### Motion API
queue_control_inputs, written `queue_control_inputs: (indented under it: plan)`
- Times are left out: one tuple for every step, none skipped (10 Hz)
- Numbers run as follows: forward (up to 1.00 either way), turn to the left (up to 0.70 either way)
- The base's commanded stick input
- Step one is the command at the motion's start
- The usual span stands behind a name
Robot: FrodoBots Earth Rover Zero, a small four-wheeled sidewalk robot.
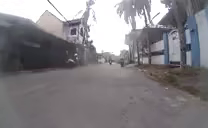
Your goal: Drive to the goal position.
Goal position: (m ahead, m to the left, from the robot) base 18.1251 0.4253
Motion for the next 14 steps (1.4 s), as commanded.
queue_control_inputs:
  plan:
    - [1.00,0.00]
    - [1.00,0.00]
    - [1.00,0.00]
    - [1.00,-0.24]
    - [1.00,-0.40]
    - [1.00,-0.40]
    - [1.00,-0.10]
    - [1.00,0.00]
    - [1.00,0.00]
    - [1.00,0.00]
    - [1.00,0.00]
    - [1.00,0.00]
    - [1.00,0.00]
    - [1.00,0.00]
